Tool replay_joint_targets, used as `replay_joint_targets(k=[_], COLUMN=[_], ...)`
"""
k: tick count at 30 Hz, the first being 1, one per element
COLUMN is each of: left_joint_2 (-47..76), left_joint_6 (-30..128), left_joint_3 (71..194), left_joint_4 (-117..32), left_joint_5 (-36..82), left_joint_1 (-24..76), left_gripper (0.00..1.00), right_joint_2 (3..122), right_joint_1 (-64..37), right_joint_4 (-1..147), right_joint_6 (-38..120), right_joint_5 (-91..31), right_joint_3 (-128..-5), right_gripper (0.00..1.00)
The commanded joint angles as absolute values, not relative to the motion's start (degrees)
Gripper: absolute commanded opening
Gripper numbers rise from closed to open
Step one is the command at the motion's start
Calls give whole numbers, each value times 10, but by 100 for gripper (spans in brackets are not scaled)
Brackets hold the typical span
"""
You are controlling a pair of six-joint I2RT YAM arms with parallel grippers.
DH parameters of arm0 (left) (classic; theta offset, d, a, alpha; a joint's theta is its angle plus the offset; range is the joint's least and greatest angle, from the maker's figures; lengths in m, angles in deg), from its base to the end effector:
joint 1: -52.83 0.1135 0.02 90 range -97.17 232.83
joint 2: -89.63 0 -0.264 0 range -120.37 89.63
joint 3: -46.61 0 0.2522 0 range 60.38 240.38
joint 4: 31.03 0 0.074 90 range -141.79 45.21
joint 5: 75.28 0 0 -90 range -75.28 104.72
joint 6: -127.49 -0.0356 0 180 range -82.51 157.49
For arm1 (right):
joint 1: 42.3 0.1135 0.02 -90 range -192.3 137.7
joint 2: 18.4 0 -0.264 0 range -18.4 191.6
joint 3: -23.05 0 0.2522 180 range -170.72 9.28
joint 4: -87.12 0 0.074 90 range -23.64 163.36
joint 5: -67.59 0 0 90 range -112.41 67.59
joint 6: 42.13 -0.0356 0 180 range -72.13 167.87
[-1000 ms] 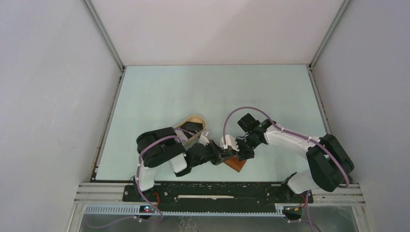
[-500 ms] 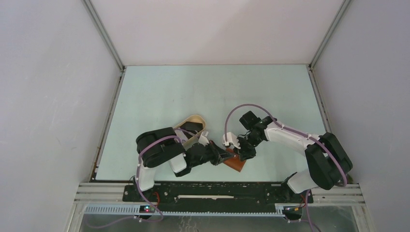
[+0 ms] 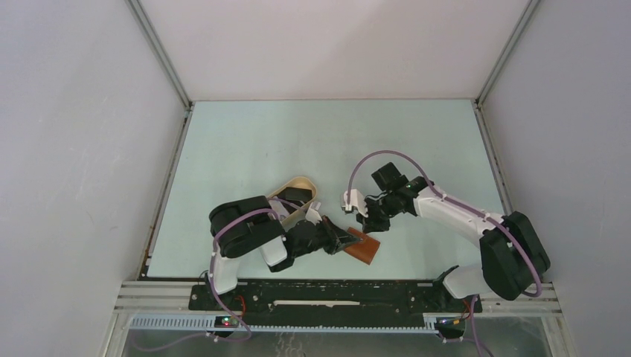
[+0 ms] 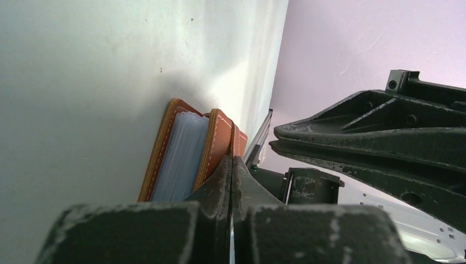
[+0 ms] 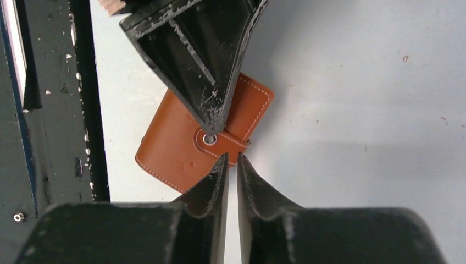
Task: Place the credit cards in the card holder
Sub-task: Close the card holder at the center of the board.
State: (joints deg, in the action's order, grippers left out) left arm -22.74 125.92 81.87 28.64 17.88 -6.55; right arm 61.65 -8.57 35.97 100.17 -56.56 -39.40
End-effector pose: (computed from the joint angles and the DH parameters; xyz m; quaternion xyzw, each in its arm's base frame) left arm 0.1416 -0.2430 0.0790 -0.1863 0.7842 -0.5745 0.1426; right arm 0.1987 0.1567 0.2008 -0.6805 0.6500 0.2564 0.2205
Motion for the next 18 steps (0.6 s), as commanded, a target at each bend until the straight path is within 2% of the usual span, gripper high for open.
replay_joint_targets(k=[1,5,18], left_joint_2=[-232,-233,-237], left_joint_6=[1231,1231,1231], left_joint_3=[803,802,798], left_joint_4=[193,194,203], left_joint_5=[176,176,175], left_joint_1=[-72,-73,-73], left_gripper=[0,0,0], right_joint_2=[641,653,664], right_joint_1=[-56,-45,-32], right_joint_4=[393,382,338], right_joint_6=[969,975,1012], right_joint_5=[-536,-524,-525], right_joint_3=[-423,-425,-422], right_gripper=[15,11,12])
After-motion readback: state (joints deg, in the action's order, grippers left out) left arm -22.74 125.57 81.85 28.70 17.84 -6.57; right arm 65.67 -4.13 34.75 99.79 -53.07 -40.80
